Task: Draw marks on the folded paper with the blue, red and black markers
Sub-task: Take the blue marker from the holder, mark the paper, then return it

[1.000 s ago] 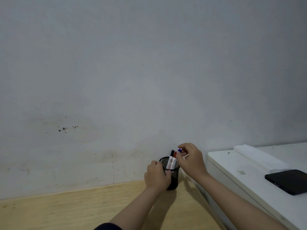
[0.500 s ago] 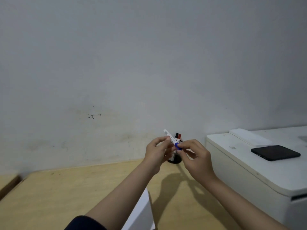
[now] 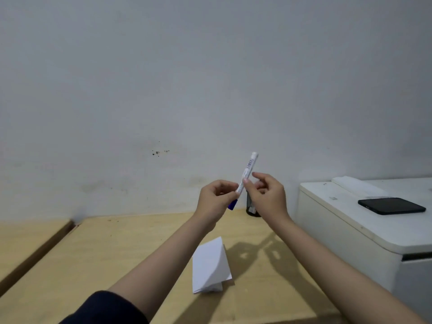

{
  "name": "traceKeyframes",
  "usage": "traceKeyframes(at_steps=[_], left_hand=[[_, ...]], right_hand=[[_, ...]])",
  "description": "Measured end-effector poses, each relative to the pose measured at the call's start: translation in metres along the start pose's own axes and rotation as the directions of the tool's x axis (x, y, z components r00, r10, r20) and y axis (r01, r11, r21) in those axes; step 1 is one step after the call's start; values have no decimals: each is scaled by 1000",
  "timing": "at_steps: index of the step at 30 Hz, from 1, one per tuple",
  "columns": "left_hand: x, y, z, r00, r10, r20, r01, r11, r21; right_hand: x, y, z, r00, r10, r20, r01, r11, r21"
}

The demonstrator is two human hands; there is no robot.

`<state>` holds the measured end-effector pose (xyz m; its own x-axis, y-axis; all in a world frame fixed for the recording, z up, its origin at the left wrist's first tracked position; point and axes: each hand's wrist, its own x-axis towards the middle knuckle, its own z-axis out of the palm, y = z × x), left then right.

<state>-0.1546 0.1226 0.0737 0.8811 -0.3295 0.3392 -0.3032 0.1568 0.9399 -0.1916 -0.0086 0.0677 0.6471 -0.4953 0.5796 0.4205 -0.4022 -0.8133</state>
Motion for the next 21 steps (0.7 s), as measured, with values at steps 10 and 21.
traceKeyframes(at_steps=[10, 21], left_hand=[[-11, -13, -29, 985, 173, 23, -168, 908, 385], [2, -47, -42, 1000, 25, -11, -18, 914, 406]], right_hand=[[-11, -6, 16, 999, 33, 14, -35, 991, 133], [-7, 22, 28, 990, 77, 118, -98, 977, 190]])
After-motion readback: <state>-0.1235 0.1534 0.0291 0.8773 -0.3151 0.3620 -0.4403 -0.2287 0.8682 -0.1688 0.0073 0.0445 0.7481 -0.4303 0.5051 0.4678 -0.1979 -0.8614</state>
